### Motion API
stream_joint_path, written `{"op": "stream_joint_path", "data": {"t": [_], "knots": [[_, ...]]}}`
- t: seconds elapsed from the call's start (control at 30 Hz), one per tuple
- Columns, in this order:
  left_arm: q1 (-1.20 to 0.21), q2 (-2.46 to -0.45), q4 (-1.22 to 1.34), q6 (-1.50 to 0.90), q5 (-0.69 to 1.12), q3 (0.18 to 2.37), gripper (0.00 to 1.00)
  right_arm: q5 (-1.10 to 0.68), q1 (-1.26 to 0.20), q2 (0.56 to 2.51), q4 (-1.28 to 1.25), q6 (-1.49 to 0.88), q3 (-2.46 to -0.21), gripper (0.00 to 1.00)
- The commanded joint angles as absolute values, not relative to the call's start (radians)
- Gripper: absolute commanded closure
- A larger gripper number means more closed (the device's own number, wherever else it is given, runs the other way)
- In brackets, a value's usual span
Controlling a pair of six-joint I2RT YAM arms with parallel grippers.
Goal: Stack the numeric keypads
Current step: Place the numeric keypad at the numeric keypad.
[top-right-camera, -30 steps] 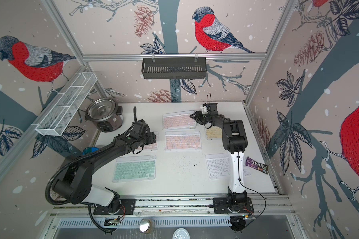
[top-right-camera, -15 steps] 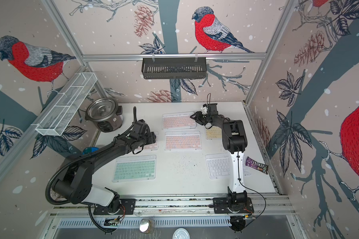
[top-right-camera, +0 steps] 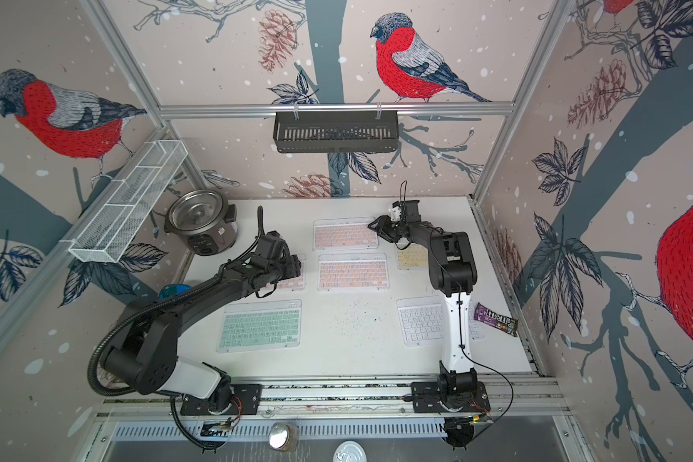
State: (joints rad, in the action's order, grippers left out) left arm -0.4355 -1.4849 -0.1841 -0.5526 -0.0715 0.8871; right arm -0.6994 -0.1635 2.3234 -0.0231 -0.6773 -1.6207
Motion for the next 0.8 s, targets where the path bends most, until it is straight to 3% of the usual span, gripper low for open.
{"op": "stream_joint_path", "data": {"t": [0.0,0.77], "knots": [[-0.431,-1.485,-0.181,-0.557,-0.066,0.891,0.31,-0.695,-0.164,2.319,-0.019,-0.663,-1.629,0.44],[-0.432,-1.483,-0.182,-0.558,-0.061,0.893,0.32,-0.635,-0.158,2.258,0.007,-0.648,-1.619,0.42]]}}
